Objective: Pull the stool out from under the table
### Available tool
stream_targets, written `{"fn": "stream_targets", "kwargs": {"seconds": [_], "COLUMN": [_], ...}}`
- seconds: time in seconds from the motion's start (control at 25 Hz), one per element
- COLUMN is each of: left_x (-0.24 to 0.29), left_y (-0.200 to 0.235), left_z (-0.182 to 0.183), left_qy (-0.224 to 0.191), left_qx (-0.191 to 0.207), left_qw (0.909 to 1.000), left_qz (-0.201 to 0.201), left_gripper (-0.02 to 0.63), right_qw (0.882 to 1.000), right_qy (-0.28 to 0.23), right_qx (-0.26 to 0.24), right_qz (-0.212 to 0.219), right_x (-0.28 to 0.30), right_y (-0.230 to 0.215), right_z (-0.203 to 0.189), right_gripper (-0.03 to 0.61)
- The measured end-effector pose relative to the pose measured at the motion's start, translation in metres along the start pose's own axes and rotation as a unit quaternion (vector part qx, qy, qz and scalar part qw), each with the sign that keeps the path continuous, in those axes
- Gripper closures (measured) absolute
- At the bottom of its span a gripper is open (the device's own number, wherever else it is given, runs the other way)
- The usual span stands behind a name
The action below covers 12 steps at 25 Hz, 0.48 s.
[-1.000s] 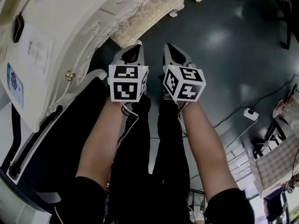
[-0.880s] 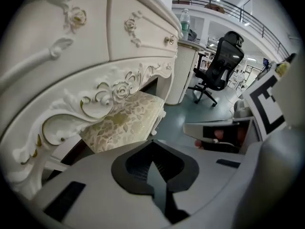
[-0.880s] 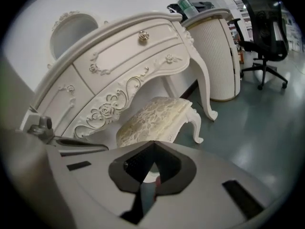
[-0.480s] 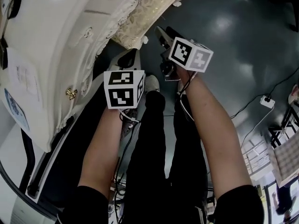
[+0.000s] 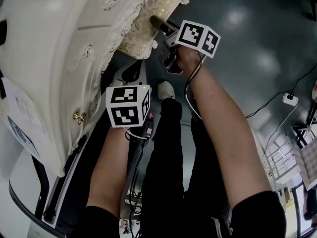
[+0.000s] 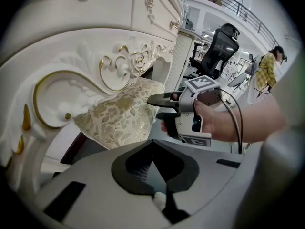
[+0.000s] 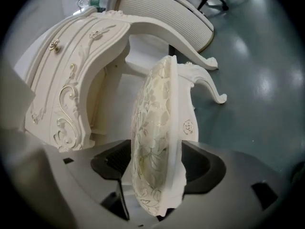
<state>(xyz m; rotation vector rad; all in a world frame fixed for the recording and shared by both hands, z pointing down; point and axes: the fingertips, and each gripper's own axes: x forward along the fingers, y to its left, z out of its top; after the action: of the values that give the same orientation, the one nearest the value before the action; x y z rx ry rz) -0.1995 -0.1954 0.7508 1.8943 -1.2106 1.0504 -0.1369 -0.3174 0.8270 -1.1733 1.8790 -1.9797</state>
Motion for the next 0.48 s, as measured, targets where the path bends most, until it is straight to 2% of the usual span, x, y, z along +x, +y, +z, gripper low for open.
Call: {"fn": "stream_targets", "kwargs": {"seconds": [0.08, 0.2, 0.48], "left_x": [0.001, 0.003, 0.002], "left_y": [0.002, 0.004, 0.006], "left_z": [-0.001, -0.005, -0.014], "left_qy": [0.0, 0.003, 0.01], "left_qx": [0.002, 0.002, 0.011], "left_qw": [1.0, 1.0, 0.9999], "left_qz": [0.0, 0.0, 0.006], "left_gripper": [0.614, 0.614, 0.614], "right_qw": [1.0, 0.998, 0.999], "right_qy": [0.004, 0.013, 0.013], "right_qx": [0.031, 0.054, 0.027], "right_qz": [0.005, -0.018, -0.03], "right_x": [0.006, 0.016, 0.014], "right_y": [-0.001, -0.008, -0.01], "right_z": [0.0, 0.0, 0.0], "right_gripper": [0.264, 0.285, 0.319]}}
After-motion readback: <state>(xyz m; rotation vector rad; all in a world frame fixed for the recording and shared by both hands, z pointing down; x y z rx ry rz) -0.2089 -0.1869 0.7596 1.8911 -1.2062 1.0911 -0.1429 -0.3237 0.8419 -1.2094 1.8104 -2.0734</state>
